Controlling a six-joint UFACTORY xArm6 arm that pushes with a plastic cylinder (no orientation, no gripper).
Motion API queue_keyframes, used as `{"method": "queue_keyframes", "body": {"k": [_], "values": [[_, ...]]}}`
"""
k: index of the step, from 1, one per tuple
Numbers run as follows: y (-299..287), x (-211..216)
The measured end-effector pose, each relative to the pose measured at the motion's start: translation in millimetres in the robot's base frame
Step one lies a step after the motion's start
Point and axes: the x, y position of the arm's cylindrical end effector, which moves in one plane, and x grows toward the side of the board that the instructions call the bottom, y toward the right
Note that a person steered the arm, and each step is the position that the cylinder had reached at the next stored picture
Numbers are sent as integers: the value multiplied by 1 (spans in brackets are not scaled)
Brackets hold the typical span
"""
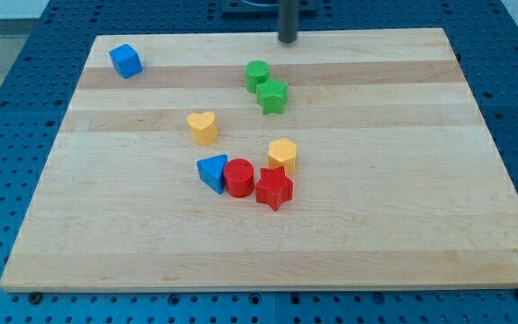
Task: Move the green star to the top left of the hexagon
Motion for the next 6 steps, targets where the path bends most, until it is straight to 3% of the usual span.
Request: {"method": "queue_keyframes", "body": {"k": [3, 4, 5, 6], "values": [[-15, 24], [-8, 77], [38, 200], [40, 206]]}}
